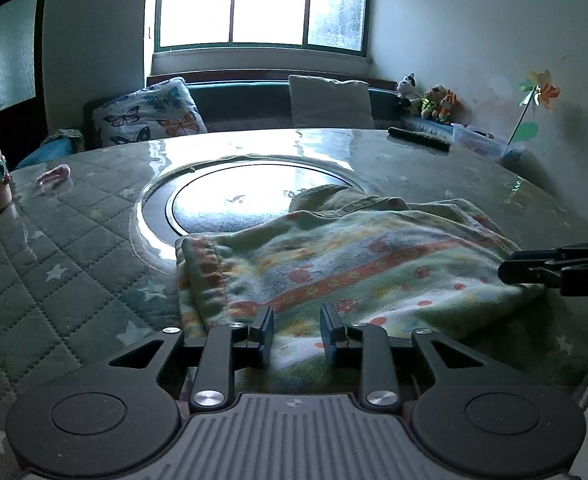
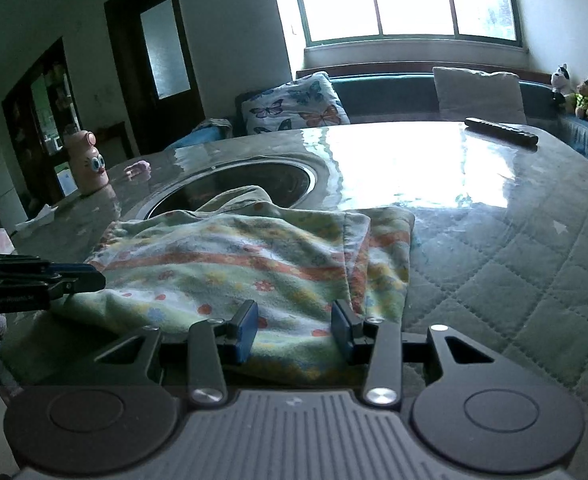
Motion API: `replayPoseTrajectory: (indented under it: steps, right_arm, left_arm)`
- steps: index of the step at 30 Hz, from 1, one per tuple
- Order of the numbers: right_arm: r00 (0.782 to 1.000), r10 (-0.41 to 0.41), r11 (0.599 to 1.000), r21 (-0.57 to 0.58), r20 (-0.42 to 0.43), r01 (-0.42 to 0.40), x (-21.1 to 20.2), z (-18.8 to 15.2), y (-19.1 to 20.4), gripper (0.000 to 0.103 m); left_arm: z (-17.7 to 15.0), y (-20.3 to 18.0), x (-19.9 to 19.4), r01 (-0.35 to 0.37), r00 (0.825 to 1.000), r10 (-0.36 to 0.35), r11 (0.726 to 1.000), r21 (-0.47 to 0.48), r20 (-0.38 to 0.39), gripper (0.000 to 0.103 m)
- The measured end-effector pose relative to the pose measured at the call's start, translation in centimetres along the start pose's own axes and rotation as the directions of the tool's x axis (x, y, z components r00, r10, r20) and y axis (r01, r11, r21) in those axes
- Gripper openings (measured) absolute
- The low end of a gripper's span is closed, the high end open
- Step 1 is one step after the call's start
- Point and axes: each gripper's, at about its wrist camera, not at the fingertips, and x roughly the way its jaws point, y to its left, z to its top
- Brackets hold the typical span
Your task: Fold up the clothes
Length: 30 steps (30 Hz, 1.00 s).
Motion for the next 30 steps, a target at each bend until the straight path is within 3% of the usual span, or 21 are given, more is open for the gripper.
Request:
replayPoseTrajectory:
  steps: [8, 15, 23, 30]
  right_arm:
    - [1.000, -0.006, 1.000, 0.004, 0.003, 0.006, -0.1, -0.1, 0.1, 0.041]
    - [1.000, 0.002, 1.000, -0.009, 0.014, -0.002, -0.4, 0.1, 0.7, 0.052]
    - [0.997, 0.057, 0.992, -0.114, 0.041, -0.052, -0.5, 0.8, 4.5, 0.055]
    - [0.998, 0.066, 0.982, -0.177, 0.015, -0.062, 0.9, 1.0, 6.8, 0.059]
  left_arm:
    - [-0.3, -0.3, -0.2, -0.032, 0.999, 0.032, 0.999, -0.006, 0.012, 0.031]
    - [0.1, -0.8, -1.5, -0.053, 0.998, 0.053, 0.999, 0.009, 0.021, 0.035]
    - [0.5, -2.7, -1.4, 0.012, 0.999, -0.015, 0.998, 0.060, 0.040, 0.035]
    - [-0.1, -2.7, -0.8, 0.051, 0.998, -0.054, 0.996, 0.075, 0.033, 0.035]
